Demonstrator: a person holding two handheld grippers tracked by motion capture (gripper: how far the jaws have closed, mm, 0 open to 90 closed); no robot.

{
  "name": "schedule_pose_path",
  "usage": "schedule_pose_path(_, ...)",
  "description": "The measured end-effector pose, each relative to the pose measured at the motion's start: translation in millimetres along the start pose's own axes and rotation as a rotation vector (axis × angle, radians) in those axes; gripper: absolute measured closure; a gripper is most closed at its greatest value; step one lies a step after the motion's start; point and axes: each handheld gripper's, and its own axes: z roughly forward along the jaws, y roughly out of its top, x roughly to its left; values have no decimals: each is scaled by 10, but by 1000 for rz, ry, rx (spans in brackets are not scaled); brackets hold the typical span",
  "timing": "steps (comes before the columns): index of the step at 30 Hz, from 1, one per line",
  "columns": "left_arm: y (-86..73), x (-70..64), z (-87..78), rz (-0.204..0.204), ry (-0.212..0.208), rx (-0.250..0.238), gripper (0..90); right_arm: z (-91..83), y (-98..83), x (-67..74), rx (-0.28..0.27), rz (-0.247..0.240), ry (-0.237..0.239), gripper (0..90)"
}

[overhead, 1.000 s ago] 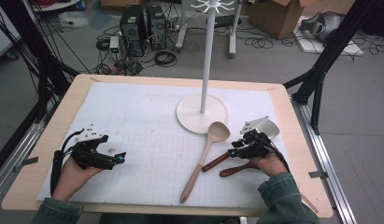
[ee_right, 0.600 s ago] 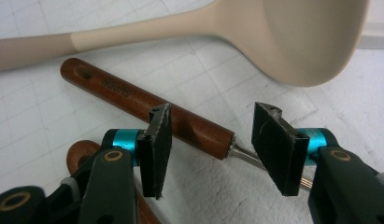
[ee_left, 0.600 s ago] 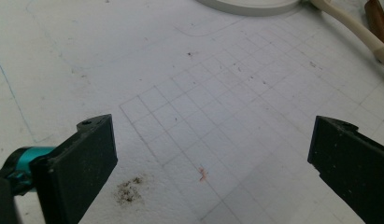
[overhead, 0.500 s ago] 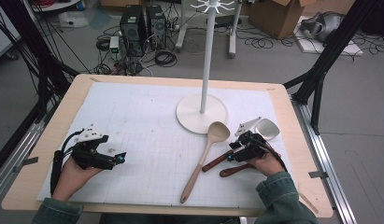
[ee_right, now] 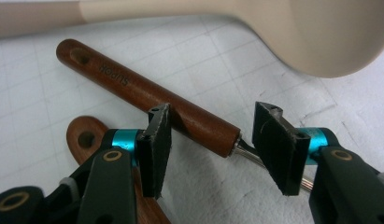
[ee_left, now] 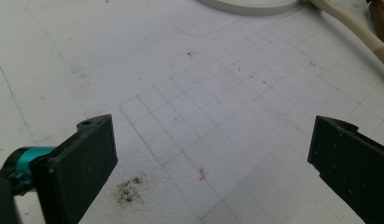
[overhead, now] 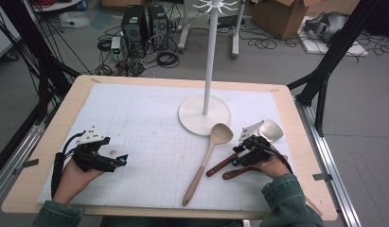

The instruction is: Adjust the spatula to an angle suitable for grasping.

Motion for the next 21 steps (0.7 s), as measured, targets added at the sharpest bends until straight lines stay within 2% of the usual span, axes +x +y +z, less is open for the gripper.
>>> schedule_pose_path(9, -2, -5, 8, 3, -2, 4, 18, 1, -11, -43, 25, -77, 6, 436)
schedule_pose_path(17, -3, -11, 21, 5, -6, 5, 18, 8, -18, -69, 21, -73, 18, 425)
schedule_pose_path(21, -5, -13, 26, 4, -8, 7, 18, 3, -13, -59, 18, -44, 10, 429)
